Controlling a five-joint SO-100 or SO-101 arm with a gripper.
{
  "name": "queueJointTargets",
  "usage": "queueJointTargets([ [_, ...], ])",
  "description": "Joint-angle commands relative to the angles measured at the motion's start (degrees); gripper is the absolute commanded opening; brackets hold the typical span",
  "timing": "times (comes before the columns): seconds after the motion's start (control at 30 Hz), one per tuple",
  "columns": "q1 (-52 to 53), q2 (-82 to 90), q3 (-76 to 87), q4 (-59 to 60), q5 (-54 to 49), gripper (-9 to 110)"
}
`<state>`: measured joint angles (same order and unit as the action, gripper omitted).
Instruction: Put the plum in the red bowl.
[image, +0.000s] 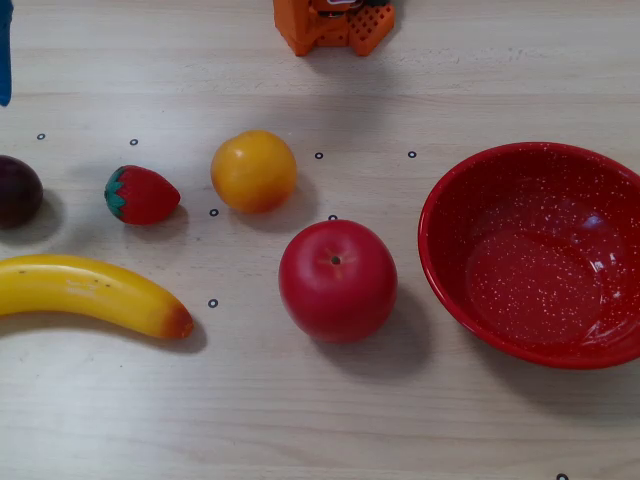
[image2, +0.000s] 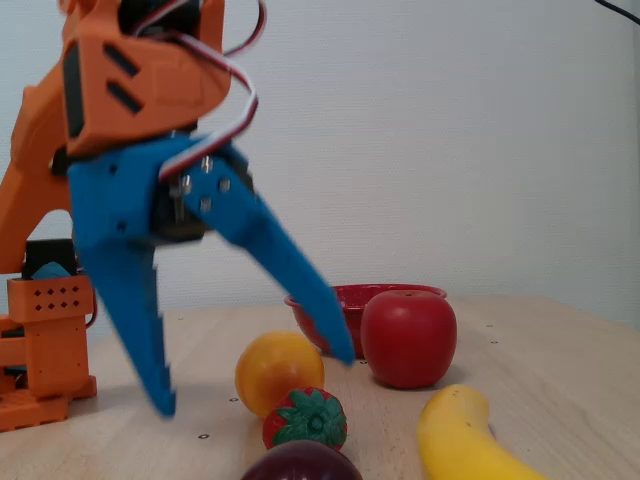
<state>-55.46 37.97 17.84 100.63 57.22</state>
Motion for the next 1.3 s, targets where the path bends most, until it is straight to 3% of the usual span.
queueJointTargets([
  [0.0,-2.11,0.97,-6.06,0.44,3.16,46],
  [0.57,0.97,-15.21,-20.57,-3.16,5.1,48],
  [1.27,5.01,-16.61,-19.42,-3.43,4.66,50],
])
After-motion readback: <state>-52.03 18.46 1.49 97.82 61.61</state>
